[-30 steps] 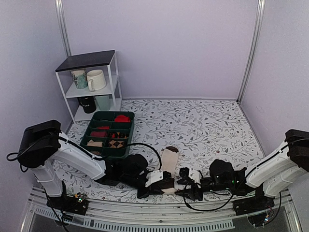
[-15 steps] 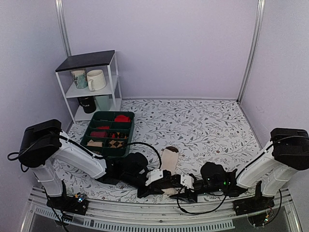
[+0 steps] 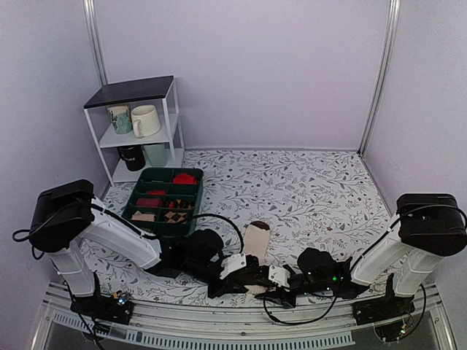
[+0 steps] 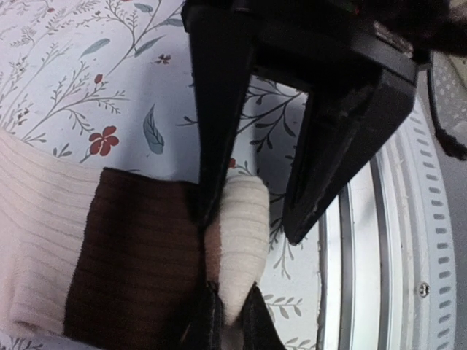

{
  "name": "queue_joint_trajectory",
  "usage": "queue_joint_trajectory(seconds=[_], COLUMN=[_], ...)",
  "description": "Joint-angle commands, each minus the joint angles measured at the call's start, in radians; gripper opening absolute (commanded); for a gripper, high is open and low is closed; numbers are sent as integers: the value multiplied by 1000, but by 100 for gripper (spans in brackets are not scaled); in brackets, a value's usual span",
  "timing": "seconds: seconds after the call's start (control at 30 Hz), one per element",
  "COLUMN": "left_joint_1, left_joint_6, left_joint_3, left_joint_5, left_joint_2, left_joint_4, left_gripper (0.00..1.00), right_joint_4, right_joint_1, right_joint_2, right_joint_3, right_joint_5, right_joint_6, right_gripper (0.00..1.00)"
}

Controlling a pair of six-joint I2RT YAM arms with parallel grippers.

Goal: Roll the socks
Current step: Roll the sock at the center of the board.

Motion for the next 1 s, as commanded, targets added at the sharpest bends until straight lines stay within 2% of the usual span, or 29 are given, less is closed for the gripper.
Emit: queue_joint_trajectory(seconds=[0.0,0.2,0.3,0.43,0.63,0.67,0.7,0.77,0.97], left_joint_1=[-4,-4,-5,-6,-66,-70,-72,-72,-71], left_joint_6=[-2,0,-5,1,130,159,192,272,290], left_joint_3=[-32,-31,-38,-57,-144,-164,-185,-230,-269], left_joint_5=[14,23,6,-56,-310,-337,-350,-341,-267], left_joint_2=[68,77,62,-7,-260,-304,-342,-404,-421], left_joint_4=[-178,-175,-157,-100,64,95,126,189,190], left_gripper=[0,0,0,16,18,22,36,97,100], right_joint_4=[-7,-28,-47,-51,-85,-89,-95,-121,-259], right_joint_1=[4,4,3,-3,-59,-71,-82,-104,-134], right_joint_2=[44,37,42,66,63,62,62,66,89], right_joint_3=[16,0,-5,-7,-14,-18,-19,-17,34], right_joint_5=[31,45,54,21,-54,-72,-89,-125,-203], right_joint_6=[56,131,186,238,323,338,361,393,497], right_gripper=[30,3,0,0,0,0,0,0,0])
